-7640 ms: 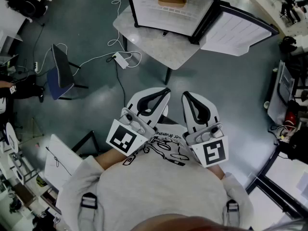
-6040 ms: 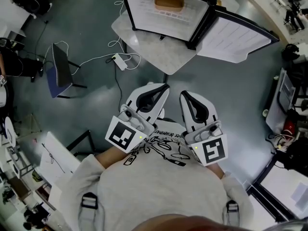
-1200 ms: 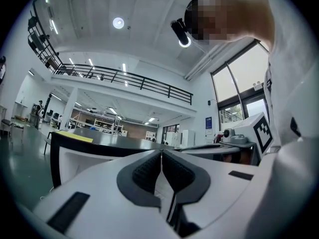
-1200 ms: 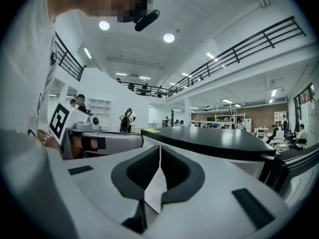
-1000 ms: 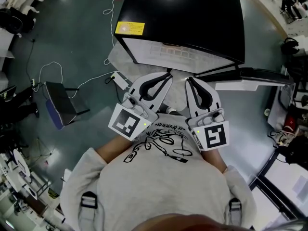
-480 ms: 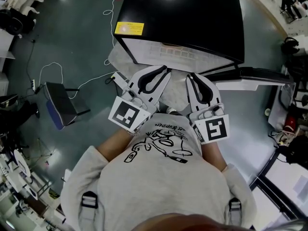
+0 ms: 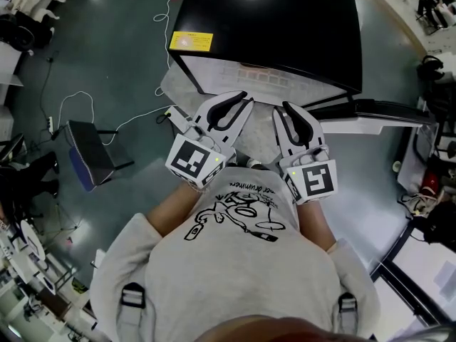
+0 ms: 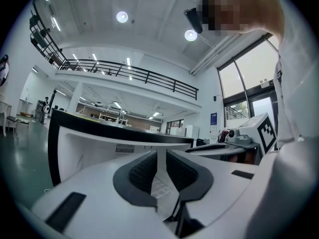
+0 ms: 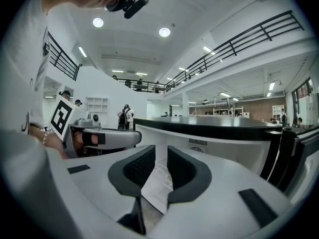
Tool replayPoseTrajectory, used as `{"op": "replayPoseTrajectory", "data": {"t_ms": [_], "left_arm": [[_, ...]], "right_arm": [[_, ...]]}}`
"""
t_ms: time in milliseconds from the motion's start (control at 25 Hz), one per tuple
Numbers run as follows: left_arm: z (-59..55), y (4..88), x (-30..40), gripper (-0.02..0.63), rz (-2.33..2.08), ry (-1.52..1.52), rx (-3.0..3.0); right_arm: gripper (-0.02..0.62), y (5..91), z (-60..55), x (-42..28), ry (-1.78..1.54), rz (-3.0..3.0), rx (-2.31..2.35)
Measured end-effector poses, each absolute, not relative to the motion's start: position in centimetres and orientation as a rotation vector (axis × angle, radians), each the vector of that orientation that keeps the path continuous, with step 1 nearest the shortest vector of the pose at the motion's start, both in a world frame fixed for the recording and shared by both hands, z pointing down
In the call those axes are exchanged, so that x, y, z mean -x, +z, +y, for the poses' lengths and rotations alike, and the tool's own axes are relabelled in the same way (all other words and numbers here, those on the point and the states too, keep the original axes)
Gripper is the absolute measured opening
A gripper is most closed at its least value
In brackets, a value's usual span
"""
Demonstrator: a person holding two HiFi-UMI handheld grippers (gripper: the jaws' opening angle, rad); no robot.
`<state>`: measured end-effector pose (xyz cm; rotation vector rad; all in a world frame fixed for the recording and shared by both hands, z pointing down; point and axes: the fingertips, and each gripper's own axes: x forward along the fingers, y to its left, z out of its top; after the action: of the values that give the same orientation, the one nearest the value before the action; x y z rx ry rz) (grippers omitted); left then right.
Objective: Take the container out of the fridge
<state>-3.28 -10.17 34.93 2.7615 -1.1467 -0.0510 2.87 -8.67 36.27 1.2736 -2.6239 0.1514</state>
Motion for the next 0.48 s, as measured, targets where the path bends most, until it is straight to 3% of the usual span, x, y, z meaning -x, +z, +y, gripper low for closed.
{"op": "replayPoseTrajectory", "data": {"t_ms": [480], "left_arm": [[-12.1,37.2,2.7,0.086,-1.184,-0.007,-2.722]], "right_arm": [[0.104,38.4,-11.0,-3.6,0.183,-2.594,-1.292]]}}
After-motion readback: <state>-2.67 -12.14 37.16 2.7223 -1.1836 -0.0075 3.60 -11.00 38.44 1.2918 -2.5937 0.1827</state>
